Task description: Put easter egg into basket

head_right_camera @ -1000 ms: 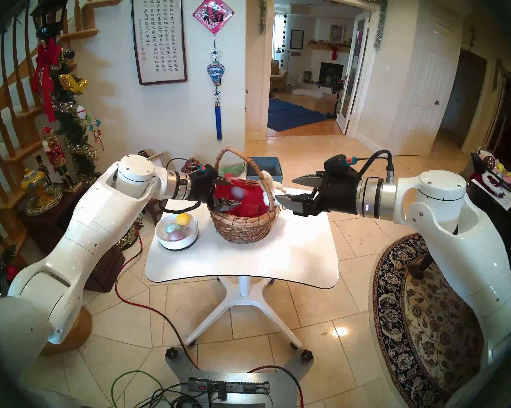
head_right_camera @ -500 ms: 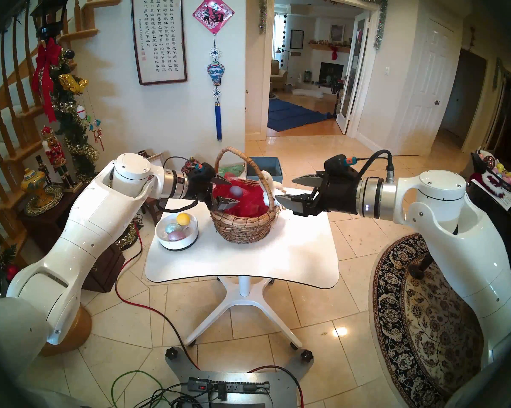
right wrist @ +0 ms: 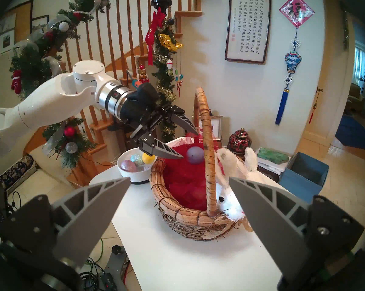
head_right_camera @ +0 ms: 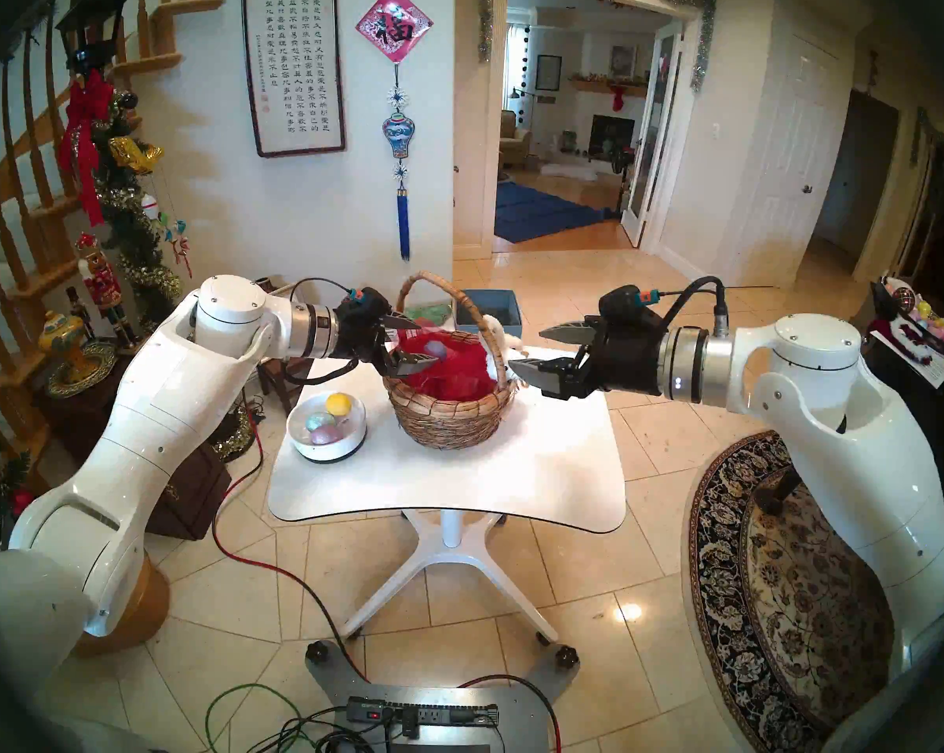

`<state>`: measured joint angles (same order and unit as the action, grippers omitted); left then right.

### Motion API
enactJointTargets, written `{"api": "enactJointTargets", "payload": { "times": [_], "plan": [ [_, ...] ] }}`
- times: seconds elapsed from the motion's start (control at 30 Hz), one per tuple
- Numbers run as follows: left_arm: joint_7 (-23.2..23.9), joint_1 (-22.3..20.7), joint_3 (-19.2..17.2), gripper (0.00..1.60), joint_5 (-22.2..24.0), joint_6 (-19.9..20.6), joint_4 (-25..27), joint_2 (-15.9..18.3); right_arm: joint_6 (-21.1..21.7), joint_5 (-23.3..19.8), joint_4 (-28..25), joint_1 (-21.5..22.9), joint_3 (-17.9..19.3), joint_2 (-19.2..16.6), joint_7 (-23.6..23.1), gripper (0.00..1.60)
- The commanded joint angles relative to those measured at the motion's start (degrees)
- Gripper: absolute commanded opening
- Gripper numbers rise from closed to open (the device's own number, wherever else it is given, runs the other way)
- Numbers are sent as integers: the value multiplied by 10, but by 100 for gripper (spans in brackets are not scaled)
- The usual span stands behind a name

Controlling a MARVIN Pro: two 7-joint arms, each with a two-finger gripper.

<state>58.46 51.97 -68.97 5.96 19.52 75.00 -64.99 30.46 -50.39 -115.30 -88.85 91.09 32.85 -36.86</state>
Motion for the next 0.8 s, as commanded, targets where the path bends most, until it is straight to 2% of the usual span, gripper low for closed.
{"api": "enactJointTargets", "payload": {
  "times": [0.0, 0.23, 0.57, 0.77],
  "plan": [
    [-1, -1, -17, 160, 14, 1, 14, -1, -2, 1, 0, 3, 3, -1, 2, 160],
    [13, 15, -41, 160, 43, 17, 34, 7, -2, 1, 0, 3, 3, -1, 2, 160],
    [36, 78, -101, 160, 95, 52, 98, 40, -2, 0, 0, 3, 3, -1, 2, 160],
    [34, 123, -133, 160, 108, 70, 139, 58, -3, 0, 0, 3, 3, -2, 2, 160]
  ]
}}
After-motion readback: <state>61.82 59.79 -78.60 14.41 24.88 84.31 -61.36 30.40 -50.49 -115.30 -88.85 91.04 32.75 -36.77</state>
